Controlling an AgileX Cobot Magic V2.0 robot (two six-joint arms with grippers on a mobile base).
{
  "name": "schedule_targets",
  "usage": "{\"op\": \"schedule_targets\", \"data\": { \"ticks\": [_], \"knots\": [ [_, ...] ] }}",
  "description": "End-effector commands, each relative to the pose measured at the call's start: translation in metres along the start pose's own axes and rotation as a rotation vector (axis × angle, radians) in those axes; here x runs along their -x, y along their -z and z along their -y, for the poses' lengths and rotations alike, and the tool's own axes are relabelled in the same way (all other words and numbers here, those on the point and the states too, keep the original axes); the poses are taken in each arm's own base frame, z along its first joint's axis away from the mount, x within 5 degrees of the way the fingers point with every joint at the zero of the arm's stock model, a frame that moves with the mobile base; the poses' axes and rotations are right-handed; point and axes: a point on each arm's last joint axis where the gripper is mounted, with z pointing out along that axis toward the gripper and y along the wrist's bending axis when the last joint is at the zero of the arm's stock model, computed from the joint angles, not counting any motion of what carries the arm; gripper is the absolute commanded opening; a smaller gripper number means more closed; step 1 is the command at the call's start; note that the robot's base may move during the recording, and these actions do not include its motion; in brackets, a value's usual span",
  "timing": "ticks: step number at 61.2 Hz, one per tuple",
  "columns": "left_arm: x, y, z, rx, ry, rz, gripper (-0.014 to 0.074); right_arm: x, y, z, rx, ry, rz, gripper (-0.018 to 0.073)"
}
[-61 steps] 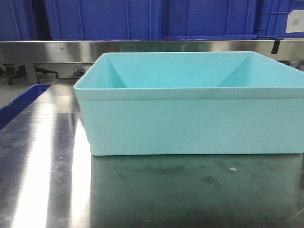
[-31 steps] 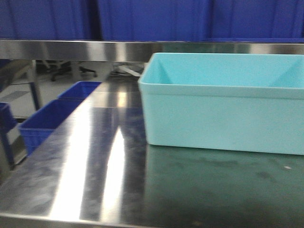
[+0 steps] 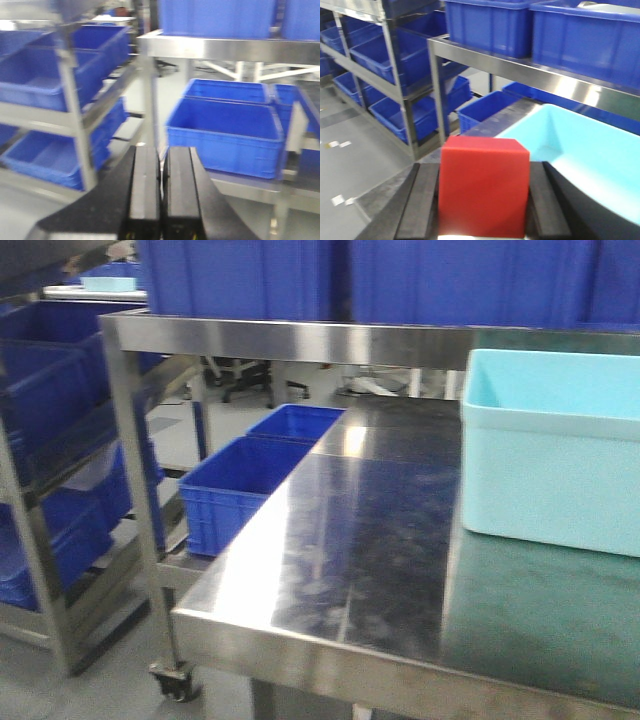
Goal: Pick red cube and place on left shelf
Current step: 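Drive the base away from the table toward the blue-bin shelf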
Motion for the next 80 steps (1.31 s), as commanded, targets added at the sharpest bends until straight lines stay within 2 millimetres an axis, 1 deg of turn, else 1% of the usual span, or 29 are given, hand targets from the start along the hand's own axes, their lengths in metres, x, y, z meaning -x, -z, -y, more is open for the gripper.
{"op": "schedule_targets", "data": {
  "ticks": [1, 5, 20, 37, 80],
  "knots": [
    [0.001, 0.0, 0.0, -0.008, 0.007, 0.079, 0.0102, 0.016, 0.002, 0.0, -0.004, 0.008, 0.105, 0.0099],
    [0.001, 0.0, 0.001, -0.011, 0.007, 0.079, 0.0102, 0.016, 0.002, 0.0, -0.004, 0.008, 0.105, 0.0099],
    [0.001, 0.001, 0.012, -0.208, 0.006, 0.074, 0.0102, 0.016, 0.002, 0.0, -0.004, 0.008, 0.105, 0.0099],
    [0.0, 0.003, 0.019, -0.349, 0.006, 0.071, 0.0102, 0.016, 0.002, 0.0, -0.004, 0.008, 0.105, 0.0099],
    [0.0, 0.004, 0.02, -0.358, 0.006, 0.071, 0.0102, 0.016, 0.002, 0.0, -0.004, 0.008, 0.106, 0.011]
  ]
}}
